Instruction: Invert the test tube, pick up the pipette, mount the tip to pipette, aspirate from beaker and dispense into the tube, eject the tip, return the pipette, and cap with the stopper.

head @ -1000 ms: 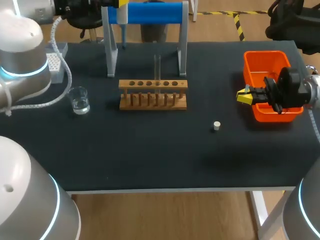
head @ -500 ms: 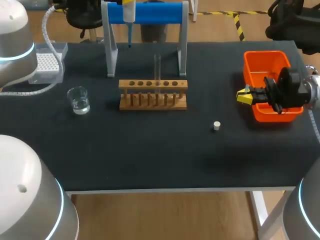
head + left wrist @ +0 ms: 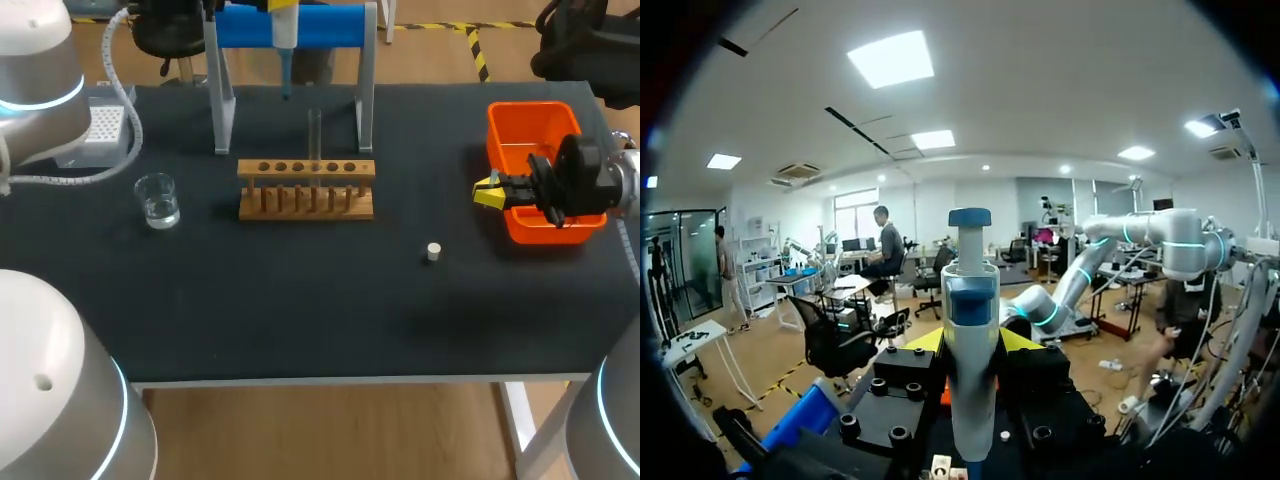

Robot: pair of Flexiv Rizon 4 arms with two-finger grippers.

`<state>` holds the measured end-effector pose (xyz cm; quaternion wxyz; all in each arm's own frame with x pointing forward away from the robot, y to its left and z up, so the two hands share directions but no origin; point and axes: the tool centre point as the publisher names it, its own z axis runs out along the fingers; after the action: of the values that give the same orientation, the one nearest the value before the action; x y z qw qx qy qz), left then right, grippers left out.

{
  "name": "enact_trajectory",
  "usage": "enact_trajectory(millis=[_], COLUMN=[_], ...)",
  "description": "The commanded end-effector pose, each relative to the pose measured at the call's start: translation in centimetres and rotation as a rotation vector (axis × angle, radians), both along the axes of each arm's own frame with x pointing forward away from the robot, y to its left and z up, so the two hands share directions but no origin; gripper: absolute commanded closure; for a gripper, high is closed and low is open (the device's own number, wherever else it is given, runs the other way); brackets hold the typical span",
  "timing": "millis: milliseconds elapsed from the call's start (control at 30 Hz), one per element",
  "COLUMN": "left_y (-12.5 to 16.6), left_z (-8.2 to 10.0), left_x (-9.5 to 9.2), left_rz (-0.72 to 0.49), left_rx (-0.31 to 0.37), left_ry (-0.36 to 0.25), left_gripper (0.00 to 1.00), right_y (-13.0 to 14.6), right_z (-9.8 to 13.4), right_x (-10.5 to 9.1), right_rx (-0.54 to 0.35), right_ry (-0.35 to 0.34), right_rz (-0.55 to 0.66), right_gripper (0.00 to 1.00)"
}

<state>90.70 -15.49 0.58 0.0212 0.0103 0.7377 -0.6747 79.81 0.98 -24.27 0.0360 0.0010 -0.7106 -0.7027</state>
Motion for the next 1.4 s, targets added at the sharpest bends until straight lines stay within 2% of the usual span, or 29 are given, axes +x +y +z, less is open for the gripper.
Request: enact_trajectory(millis=[33, 800, 1400], left_y=[-0.6, -3.4, -3.8], left_z=[-0.1, 0.3, 0.1], left_x=[-0.2, -3.0, -3.2], left_rz=[-0.011, -0.088, -0.111], left_rx=[-0.013, -0.034, -0.035], left_ry=[-0.003, 0.030, 0.049], left_gripper=[1.00, 1.00, 1.00], right_y=[-0.1, -0.1, -0.1], right_z=[0.0, 0.0, 0.0], right_x=[-0.1, -0.1, -0.1], right_rx=[-0.001, -0.001, -0.001], right_ry=[-0.001, -0.001, -0.001], right_rz=[-0.001, -0.001, -0.001], right_gripper=[1.00, 1.00, 1.00])
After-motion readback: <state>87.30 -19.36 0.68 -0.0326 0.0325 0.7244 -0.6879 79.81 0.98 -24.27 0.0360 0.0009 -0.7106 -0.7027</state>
